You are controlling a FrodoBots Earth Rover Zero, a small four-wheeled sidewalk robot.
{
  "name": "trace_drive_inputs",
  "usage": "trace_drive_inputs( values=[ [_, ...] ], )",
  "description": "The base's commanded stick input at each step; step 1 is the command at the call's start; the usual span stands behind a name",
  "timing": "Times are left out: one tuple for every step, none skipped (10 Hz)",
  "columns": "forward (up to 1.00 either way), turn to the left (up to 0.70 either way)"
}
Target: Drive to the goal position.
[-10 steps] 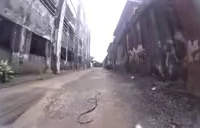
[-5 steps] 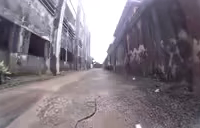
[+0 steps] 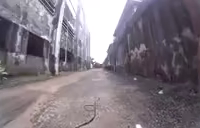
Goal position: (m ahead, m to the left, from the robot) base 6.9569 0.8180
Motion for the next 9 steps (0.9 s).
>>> trace_drive_inputs(
  values=[
    [0.30, 0.00],
    [0.30, 0.00],
    [0.30, 0.00],
    [0.30, 0.00],
    [0.30, 0.00],
    [0.30, 0.00],
    [0.30, 0.00],
    [0.30, 0.00],
    [0.30, 0.00]
  ],
)
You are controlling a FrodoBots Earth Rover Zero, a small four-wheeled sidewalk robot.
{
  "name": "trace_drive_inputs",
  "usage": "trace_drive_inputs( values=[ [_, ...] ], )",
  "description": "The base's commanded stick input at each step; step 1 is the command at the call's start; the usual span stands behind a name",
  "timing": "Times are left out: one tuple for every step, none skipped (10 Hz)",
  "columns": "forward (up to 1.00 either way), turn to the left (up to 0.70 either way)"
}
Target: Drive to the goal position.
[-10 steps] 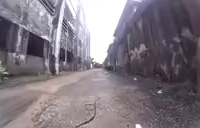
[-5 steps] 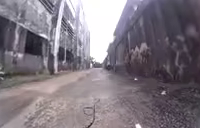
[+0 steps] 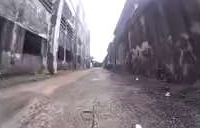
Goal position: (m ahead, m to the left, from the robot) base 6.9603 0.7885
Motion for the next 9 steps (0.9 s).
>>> trace_drive_inputs(
  values=[
    [0.30, 0.00],
    [0.30, 0.00],
    [0.30, 0.00],
    [0.30, 0.00],
    [0.30, 0.00],
    [0.30, 0.00],
    [0.30, 0.00],
    [0.30, 0.00],
    [0.30, 0.00]
  ],
)
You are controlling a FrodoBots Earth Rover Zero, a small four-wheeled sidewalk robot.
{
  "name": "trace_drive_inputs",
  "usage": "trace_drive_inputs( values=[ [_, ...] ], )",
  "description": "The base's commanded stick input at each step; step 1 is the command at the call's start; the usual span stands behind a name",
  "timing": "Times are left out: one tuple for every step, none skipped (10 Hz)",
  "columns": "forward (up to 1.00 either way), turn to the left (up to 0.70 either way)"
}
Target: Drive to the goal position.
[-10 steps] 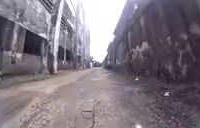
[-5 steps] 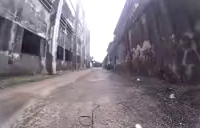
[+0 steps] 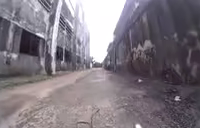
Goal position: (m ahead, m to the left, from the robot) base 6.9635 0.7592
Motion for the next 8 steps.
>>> trace_drive_inputs(
  values=[
    [0.30, 0.00],
    [0.30, 0.00],
    [0.30, 0.00],
    [0.30, 0.00],
    [0.30, 0.00],
    [0.30, 0.00],
    [0.30, 0.00],
    [0.30, 0.00]
  ],
)
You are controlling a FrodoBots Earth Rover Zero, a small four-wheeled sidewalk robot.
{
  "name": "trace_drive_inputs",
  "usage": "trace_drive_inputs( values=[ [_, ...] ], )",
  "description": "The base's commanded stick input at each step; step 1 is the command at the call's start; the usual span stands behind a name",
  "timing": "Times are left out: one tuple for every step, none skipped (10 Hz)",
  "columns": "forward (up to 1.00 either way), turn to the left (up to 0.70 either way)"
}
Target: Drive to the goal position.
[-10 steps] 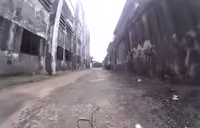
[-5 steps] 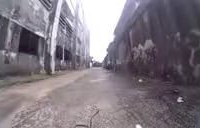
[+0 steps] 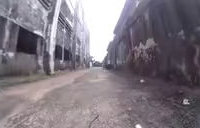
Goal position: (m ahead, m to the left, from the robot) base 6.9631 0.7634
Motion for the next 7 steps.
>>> trace_drive_inputs(
  values=[
    [0.30, 0.00],
    [0.30, 0.00],
    [0.30, 0.00],
    [0.30, 0.00],
    [0.30, 0.00],
    [0.30, 0.00],
    [0.30, 0.00]
  ],
)
